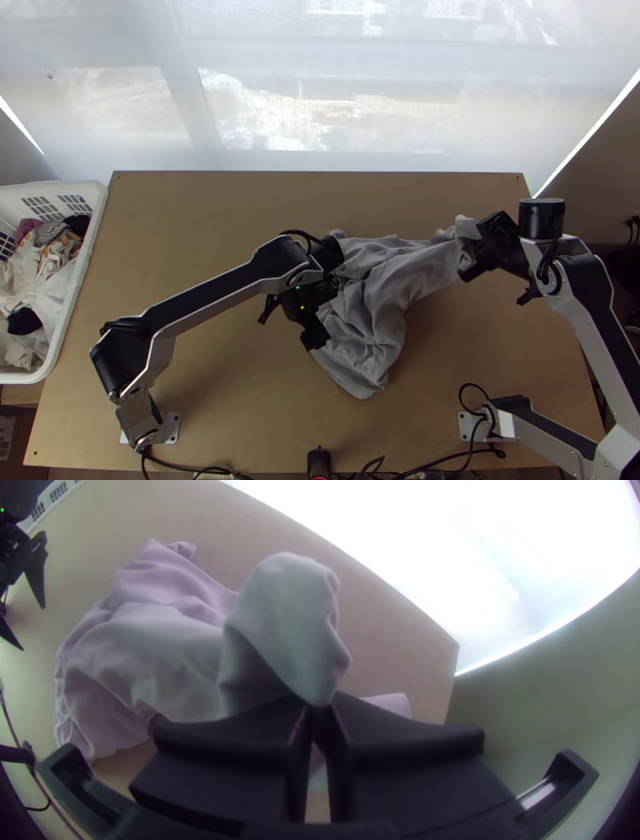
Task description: Fold the t-shirt
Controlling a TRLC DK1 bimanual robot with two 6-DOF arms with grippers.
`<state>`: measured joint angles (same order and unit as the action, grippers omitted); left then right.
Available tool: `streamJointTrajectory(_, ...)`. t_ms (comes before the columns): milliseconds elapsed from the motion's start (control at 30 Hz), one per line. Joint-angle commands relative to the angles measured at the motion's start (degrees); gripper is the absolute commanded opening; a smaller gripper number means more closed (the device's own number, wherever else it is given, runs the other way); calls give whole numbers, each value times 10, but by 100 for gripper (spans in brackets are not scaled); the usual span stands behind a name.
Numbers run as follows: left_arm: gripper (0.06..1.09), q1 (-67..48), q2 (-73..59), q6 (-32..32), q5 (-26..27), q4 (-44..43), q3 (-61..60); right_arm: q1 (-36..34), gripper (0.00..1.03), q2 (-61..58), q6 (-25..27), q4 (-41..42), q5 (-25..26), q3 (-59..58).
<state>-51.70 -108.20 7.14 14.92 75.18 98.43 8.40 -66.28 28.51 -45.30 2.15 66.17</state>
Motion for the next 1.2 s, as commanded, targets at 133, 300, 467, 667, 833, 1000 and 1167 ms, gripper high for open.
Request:
streamJointTrajectory(133,103,-31,-63,-25,5,-21,36,-4,3,30,2,2,2,-14)
streamJointTrajectory(300,103,-40,-79,-40,-6,-41,35,-6,3,38,1,1,2,-17)
streamJointTrajectory(467,103,-48,-91,-41,-55,-65,28,-8,3,49,1,-2,2,-17)
streamJointTrajectory(667,102,-57,-112,-46,-99,-91,30,-8,3,62,2,-10,2,-17)
streamJointTrajectory(833,102,-65,-128,-44,-120,-101,28,-8,3,69,2,-15,1,-19)
streamJointTrajectory(1000,59,-66,-141,-21,-97,-98,13,-8,3,73,2,-18,1,-18)
streamJointTrajectory(1167,9,-51,-109,-11,-92,-90,11,-8,3,73,3,-23,2,-6)
